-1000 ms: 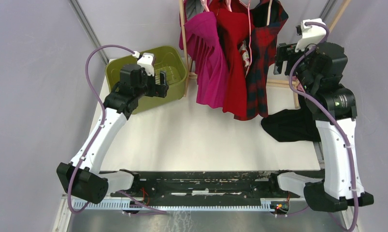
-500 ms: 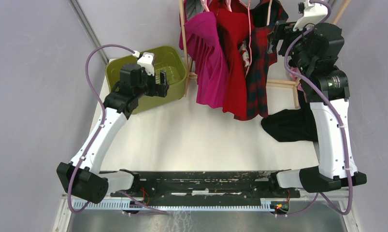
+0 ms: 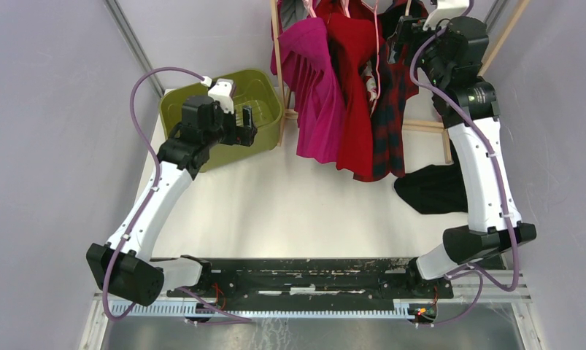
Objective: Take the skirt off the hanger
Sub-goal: Pick up the hanger from the clothesline.
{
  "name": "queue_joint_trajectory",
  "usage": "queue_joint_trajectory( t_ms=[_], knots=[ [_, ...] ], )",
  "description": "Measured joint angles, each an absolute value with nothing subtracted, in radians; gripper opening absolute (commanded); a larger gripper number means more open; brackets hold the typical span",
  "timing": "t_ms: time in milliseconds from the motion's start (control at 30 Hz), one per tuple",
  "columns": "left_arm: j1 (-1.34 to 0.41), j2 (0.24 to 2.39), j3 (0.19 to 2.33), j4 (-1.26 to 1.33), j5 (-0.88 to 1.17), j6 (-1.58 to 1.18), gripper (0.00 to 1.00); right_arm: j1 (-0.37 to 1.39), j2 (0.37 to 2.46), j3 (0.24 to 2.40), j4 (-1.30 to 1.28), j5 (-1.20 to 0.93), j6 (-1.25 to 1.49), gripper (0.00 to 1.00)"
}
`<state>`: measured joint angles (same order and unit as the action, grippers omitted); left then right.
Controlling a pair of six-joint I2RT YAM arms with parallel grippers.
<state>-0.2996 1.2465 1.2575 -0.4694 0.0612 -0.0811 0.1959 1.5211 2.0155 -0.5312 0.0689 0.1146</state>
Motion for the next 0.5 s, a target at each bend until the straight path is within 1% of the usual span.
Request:
queue_joint_trajectory(
  t_ms=[500],
  knots=[
    [-0.300,1.246,1.240,-0.470,0.043,-0.081,1.00,0.197,1.582,2.025,-0.490,0.167,0.050,0.84]
  ],
)
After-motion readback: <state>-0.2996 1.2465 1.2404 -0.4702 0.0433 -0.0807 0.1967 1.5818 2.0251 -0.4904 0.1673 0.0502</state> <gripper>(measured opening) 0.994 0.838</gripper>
